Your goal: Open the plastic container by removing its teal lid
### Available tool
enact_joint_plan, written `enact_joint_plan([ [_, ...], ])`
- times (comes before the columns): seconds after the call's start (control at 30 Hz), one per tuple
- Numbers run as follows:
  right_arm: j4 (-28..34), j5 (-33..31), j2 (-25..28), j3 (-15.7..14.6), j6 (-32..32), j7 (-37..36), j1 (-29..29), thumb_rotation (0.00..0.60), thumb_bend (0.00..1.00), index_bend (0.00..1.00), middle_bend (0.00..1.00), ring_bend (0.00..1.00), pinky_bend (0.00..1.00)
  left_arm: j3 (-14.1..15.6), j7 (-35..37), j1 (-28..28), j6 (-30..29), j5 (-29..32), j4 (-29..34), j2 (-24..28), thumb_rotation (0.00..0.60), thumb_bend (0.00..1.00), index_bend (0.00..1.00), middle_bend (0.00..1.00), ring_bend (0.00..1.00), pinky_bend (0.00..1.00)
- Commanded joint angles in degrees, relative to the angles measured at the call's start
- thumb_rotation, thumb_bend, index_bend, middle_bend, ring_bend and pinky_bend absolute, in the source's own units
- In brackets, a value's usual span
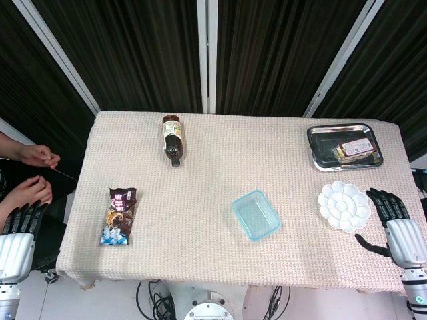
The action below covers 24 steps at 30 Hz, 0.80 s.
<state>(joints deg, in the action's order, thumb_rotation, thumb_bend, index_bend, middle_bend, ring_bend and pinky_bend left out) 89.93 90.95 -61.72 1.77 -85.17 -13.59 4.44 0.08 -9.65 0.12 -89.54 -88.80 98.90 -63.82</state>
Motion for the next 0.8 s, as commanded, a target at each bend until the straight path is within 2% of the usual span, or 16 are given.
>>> enact_joint_plan([
  [0.03, 0.47, -0.53, -0.12, 0.28, 0.99, 0.69, 0.67, 0.600, 0.12, 0.00, 0.05, 0.00, 0.00, -0.27, -0.17, -0.36, 0.78, 0.74, -0.05, -0.17, 0.600, 0.05, 0.00, 0.00, 0.00, 0.00],
  [0.5, 0.04, -0.48, -0.99, 0.72, 4.48, 0.18, 3.54, 0.600, 0.12, 0.00, 0.05, 0.00, 0.00, -0.56, -1.61, -0.94, 1.44, 1.11, 0.88, -0.35, 0.600, 0.05, 0.00, 0.00, 0.00, 0.00],
  [0.8, -3.40, -0.10, -4.48, 1.37, 11.74, 0.36, 9.27, 0.600, 0.12, 0.00, 0.05, 0.00, 0.00, -0.35, -2.87, -0.46, 0.55, 0.76, 2.08, -0.06, 0.600, 0.05, 0.00, 0.00, 0.00, 0.00],
])
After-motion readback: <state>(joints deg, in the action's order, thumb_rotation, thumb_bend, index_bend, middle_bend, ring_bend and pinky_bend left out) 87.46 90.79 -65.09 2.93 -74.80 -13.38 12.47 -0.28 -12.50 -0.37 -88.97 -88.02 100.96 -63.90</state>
